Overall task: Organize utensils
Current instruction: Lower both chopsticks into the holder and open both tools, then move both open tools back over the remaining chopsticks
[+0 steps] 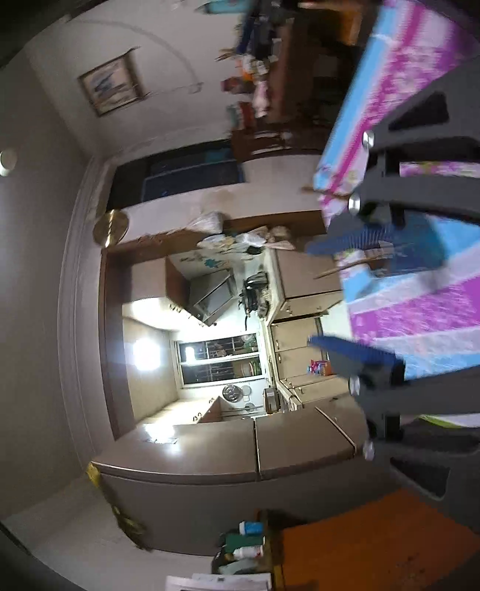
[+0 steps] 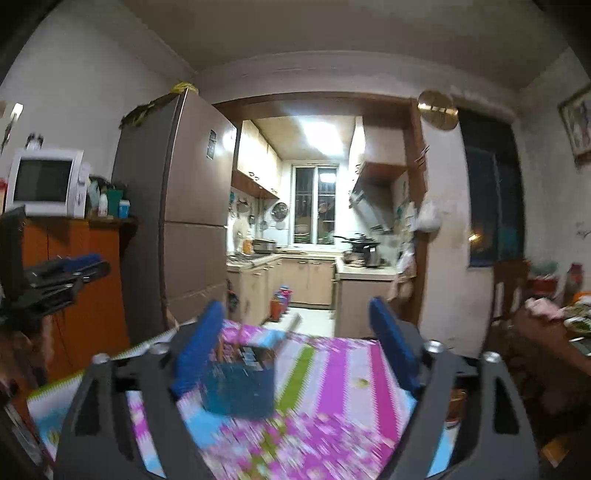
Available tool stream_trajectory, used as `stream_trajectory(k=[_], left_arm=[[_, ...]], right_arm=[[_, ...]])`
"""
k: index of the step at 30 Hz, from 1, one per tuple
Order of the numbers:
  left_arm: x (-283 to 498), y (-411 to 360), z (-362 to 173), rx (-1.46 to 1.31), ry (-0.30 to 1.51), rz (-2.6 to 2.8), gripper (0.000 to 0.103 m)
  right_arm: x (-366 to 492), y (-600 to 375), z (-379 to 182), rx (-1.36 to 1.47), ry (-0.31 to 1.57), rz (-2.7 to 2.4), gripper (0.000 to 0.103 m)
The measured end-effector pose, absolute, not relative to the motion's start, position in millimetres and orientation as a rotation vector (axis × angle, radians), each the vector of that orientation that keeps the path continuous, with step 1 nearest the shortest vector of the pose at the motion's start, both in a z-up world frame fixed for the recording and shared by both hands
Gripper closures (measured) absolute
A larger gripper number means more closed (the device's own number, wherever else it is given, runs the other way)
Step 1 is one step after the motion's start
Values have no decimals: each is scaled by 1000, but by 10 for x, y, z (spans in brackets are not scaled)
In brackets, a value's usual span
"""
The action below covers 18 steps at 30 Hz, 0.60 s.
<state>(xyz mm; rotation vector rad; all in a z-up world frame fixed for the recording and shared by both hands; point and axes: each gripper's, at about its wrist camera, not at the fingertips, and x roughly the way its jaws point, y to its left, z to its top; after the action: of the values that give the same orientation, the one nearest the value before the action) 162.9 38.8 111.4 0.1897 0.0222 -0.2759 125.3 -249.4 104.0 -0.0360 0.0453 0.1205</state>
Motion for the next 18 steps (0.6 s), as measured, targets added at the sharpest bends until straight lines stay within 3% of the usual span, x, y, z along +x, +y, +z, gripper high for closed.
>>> stream_trajectory(k=[2,5,13,18], left_arm=[[1338,411,882,253,43,-251,40],[1013,493,571,281,88,-239,36],[389,439,-220,349,256,-289,35],[142,211,-577,347,350,-362,42]], right_arm=[[1009,-2540,912,-64,57,77,10],[715,-2651,657,-24,138,42,10],[290,-2510,-27,41,302,38,10],[155,-2151,-405,32,383,123,21]])
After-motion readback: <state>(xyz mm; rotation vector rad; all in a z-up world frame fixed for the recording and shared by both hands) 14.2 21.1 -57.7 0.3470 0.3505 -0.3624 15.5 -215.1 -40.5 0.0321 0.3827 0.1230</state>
